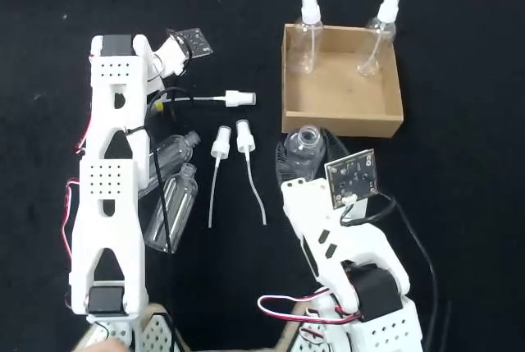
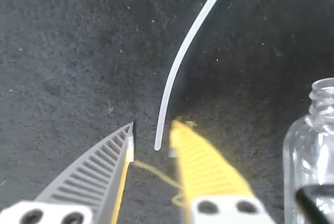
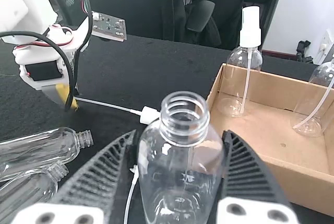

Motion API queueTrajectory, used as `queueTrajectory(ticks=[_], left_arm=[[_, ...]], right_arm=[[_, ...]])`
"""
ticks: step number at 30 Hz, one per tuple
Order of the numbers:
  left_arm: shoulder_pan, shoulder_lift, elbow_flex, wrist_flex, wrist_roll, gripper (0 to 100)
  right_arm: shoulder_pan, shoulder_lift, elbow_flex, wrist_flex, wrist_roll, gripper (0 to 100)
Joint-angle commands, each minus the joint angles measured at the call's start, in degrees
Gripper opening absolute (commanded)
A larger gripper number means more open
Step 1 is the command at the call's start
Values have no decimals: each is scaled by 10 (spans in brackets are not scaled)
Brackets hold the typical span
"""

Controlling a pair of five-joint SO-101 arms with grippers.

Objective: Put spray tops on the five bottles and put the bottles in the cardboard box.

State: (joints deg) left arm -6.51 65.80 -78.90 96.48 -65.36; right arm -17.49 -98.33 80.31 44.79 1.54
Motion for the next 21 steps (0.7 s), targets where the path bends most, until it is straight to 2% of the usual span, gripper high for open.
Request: queueTrajectory(ticks=[1,5,9,13,17,21], left_arm=[[5,-8,-33,-8,-5,239],[6,-8,-32,-34,-5,301],[5,-7,-28,-59,-4,286],[6,-7,-28,-59,-4,221],[6,-7,-28,-44,-4,84],[3,-7,-28,-39,-4,80]], right_arm=[[-5,6,-5,4,-1,191],[-5,6,-5,4,-1,191],[-5,6,-5,4,-1,191],[-5,6,-5,4,-1,191],[-5,6,-5,3,-1,191],[-5,6,-5,3,-1,191]])
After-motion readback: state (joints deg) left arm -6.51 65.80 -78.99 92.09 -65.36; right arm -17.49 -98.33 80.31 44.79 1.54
